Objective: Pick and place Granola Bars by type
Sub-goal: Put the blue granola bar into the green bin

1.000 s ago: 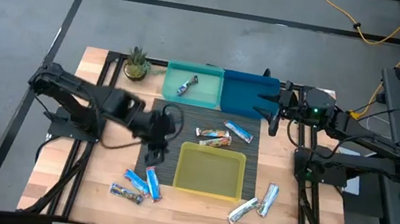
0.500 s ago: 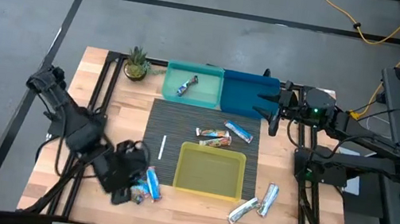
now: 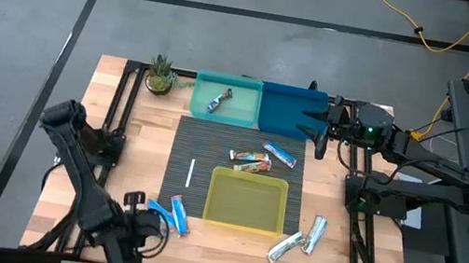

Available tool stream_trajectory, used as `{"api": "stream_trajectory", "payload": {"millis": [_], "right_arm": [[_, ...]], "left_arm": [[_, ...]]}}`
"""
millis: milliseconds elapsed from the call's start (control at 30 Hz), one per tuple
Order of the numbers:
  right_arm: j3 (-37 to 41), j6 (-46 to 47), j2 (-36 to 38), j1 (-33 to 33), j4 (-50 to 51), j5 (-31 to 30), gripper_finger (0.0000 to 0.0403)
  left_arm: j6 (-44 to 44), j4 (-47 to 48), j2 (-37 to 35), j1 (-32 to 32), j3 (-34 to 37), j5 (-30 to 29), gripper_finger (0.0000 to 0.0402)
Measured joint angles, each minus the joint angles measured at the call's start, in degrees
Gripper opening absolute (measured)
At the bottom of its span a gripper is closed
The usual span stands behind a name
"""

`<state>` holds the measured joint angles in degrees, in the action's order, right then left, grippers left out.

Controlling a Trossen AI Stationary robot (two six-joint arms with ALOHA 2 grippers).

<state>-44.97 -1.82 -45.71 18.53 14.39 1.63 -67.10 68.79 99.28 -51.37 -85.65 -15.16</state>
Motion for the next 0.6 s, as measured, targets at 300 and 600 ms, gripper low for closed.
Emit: {"api": "stream_trajectory", "payload": {"millis": [300,600], "right_arm": [[0.0,0.01,0.0,0.01,-0.02,0.03,0.0223],[0.0,2.05,0.0,0.02,0.0,1.12,0.0223]], "left_arm": [[-0.79,2.35,10.01,1.71,0.02,9.79,0.0144],[2.78,1.27,14.06,1.92,0.02,7.84,0.0248]]}}
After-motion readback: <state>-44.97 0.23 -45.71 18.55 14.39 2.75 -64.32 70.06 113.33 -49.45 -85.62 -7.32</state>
